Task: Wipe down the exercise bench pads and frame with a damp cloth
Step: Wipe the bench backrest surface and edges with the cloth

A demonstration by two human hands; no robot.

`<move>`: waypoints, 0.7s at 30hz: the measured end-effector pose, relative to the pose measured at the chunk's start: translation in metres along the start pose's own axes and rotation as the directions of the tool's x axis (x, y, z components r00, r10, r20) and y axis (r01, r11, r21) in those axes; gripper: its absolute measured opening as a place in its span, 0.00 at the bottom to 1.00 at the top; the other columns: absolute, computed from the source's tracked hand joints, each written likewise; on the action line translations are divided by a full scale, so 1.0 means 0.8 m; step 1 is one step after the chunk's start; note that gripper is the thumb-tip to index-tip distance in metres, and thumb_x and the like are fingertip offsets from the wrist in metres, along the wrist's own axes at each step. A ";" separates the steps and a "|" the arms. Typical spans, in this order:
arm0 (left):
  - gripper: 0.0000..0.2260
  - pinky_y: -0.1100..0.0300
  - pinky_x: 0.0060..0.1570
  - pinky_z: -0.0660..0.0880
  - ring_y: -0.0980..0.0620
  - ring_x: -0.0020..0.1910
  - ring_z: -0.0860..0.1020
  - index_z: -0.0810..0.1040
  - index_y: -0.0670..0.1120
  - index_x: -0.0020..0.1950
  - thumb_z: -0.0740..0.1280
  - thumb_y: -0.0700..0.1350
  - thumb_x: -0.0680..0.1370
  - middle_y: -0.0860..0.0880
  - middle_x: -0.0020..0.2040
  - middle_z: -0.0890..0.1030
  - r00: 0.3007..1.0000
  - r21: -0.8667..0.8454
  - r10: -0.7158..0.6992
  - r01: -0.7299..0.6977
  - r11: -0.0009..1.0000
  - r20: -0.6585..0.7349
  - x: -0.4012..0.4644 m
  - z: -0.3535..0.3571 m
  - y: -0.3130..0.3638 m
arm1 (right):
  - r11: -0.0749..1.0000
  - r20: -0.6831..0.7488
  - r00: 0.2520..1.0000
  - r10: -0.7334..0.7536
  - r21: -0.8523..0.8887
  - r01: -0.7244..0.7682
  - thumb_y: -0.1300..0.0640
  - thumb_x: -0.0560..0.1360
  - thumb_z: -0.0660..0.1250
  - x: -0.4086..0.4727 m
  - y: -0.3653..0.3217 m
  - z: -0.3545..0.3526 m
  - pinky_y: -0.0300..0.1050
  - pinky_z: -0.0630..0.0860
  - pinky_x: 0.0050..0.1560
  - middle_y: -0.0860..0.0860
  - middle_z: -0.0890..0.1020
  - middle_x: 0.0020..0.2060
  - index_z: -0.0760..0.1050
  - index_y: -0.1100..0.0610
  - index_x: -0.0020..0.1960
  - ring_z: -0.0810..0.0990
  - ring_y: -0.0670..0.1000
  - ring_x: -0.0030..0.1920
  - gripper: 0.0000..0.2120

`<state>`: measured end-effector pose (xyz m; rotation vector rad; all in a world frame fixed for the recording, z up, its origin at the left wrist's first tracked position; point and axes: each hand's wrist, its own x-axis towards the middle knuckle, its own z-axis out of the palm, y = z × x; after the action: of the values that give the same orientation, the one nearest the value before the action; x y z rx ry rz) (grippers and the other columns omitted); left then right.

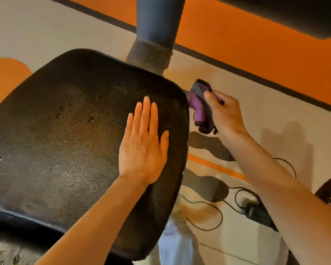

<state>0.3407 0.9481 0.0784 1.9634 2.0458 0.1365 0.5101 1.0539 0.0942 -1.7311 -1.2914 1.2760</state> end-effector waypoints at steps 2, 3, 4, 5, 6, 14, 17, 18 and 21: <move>0.31 0.53 0.78 0.40 0.46 0.81 0.43 0.45 0.43 0.82 0.44 0.57 0.83 0.43 0.82 0.45 1.000 -0.003 0.004 -0.004 1.000 -0.011 0.000 0.000 0.000 | 0.988 -0.058 0.995 0.086 0.136 -0.077 0.53 0.80 0.61 -0.011 0.010 0.000 0.34 0.74 0.37 0.50 0.81 0.39 0.80 0.54 0.50 0.79 0.44 0.38 0.09; 0.31 0.53 0.78 0.40 0.46 0.81 0.43 0.46 0.43 0.82 0.44 0.57 0.83 0.43 0.82 0.45 1.000 -0.006 0.006 -0.006 1.000 -0.015 0.000 0.000 0.000 | 0.973 -0.063 0.990 0.124 0.203 -0.109 0.53 0.80 0.62 -0.016 0.014 0.004 0.35 0.75 0.38 0.50 0.81 0.39 0.80 0.53 0.49 0.80 0.45 0.38 0.08; 0.30 0.54 0.78 0.40 0.46 0.81 0.44 0.46 0.43 0.82 0.44 0.57 0.83 0.44 0.82 0.45 1.000 -0.007 0.008 -0.008 1.000 -0.020 0.000 -0.001 0.000 | 0.957 -0.055 0.987 0.149 0.259 -0.130 0.54 0.80 0.62 -0.020 0.017 0.010 0.37 0.77 0.39 0.49 0.81 0.38 0.79 0.52 0.47 0.81 0.45 0.38 0.09; 0.30 0.54 0.78 0.40 0.46 0.81 0.44 0.46 0.43 0.82 0.45 0.57 0.83 0.44 0.82 0.45 1.000 -0.004 0.008 -0.008 1.000 -0.026 -0.001 0.000 0.000 | 0.940 -0.039 0.985 0.168 0.306 -0.148 0.53 0.80 0.62 -0.023 0.019 0.018 0.40 0.78 0.42 0.49 0.82 0.37 0.79 0.50 0.44 0.81 0.47 0.39 0.10; 0.30 0.54 0.78 0.40 0.46 0.81 0.43 0.46 0.43 0.82 0.45 0.57 0.83 0.44 0.82 0.45 1.000 0.000 0.007 -0.007 1.000 -0.030 -0.001 0.000 0.000 | 0.919 -0.024 0.981 0.192 0.354 -0.171 0.51 0.80 0.62 -0.024 0.023 0.026 0.44 0.79 0.48 0.48 0.82 0.37 0.79 0.48 0.41 0.82 0.49 0.42 0.12; 0.26 0.57 0.77 0.37 0.48 0.81 0.42 0.48 0.55 0.82 0.43 0.57 0.83 0.48 0.83 0.44 0.999 0.013 0.019 -0.019 1.000 -0.043 -0.003 0.000 0.002 | 0.851 0.107 0.985 0.134 0.498 -0.170 0.48 0.80 0.61 -0.006 0.050 0.052 0.56 0.76 0.62 0.51 0.84 0.49 0.80 0.48 0.48 0.82 0.52 0.54 0.10; 0.25 0.59 0.76 0.37 0.50 0.81 0.43 0.50 0.58 0.81 0.43 0.57 0.83 0.50 0.83 0.44 0.998 -0.009 0.016 -0.016 1.000 -0.060 -0.006 -0.001 0.003 | 0.870 0.093 0.996 0.015 0.489 -0.059 0.50 0.80 0.62 0.000 0.056 0.056 0.53 0.78 0.60 0.49 0.84 0.52 0.79 0.47 0.58 0.81 0.48 0.55 0.11; 0.25 0.60 0.77 0.37 0.51 0.81 0.43 0.51 0.59 0.81 0.43 0.57 0.83 0.51 0.83 0.44 0.998 -0.021 0.017 -0.019 1.000 -0.068 -0.007 0.000 0.004 | 0.860 0.075 0.997 -0.031 0.510 -0.012 0.52 0.80 0.61 -0.005 0.057 0.055 0.50 0.78 0.60 0.48 0.84 0.52 0.78 0.46 0.60 0.81 0.45 0.55 0.11; 0.23 0.62 0.77 0.38 0.56 0.81 0.43 0.53 0.60 0.81 0.46 0.56 0.84 0.56 0.82 0.46 0.995 -0.085 0.038 -0.046 0.995 -0.089 -0.006 0.001 0.005 | 0.765 0.033 0.991 -0.131 0.639 0.080 0.60 0.81 0.60 -0.048 0.072 0.055 0.35 0.76 0.57 0.40 0.80 0.57 0.72 0.49 0.66 0.78 0.37 0.58 0.16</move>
<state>0.3447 0.9432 0.0797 1.9800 2.0160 0.3202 0.4866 0.9960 0.0416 -1.1132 -0.8246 1.5004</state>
